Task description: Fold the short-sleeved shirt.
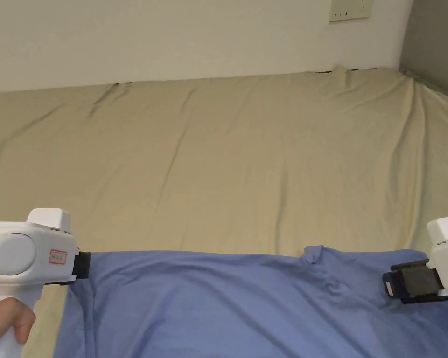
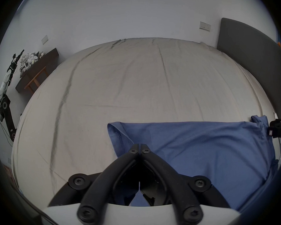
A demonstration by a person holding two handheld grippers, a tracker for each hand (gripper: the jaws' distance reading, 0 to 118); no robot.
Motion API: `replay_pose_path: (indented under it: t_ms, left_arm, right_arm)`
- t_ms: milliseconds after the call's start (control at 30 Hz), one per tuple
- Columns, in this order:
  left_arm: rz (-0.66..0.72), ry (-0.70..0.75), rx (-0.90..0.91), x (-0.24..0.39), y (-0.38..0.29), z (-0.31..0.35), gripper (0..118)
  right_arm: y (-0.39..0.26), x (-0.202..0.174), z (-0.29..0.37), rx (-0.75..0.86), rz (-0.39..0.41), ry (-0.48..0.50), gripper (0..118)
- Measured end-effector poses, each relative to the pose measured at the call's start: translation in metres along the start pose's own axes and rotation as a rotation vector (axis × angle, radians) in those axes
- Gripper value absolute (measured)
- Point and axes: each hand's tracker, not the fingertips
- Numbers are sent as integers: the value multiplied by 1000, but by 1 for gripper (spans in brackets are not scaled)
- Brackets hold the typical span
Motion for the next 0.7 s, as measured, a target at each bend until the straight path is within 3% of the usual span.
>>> replay_pose_path:
  t_ms: [67,167,200,333,567,700]
  left_arm:
    - [-4,3,3,0,0,0,0]
    - [-1,-8,1,-2,2,2,0]
    - [7,-14,2,-3,3,1,0]
    - [24,-9,4,-7,6,3,0]
    - [28,3,18,-17,12,17,0]
    - [26,13,19,-18,10,18,0]
  right_arm:
    - [-4,-3,-5,-10,19,-14,77]
    - [-10,-5,-5,2,2,33,15]
    - [-10,-6,-4,25,-10,71,6]
    - [-7,-15,2,30,91,0,6]
    - [-9,-7,2,34,23,34,6]
    - [-12,-9,1,37,25,31,6]
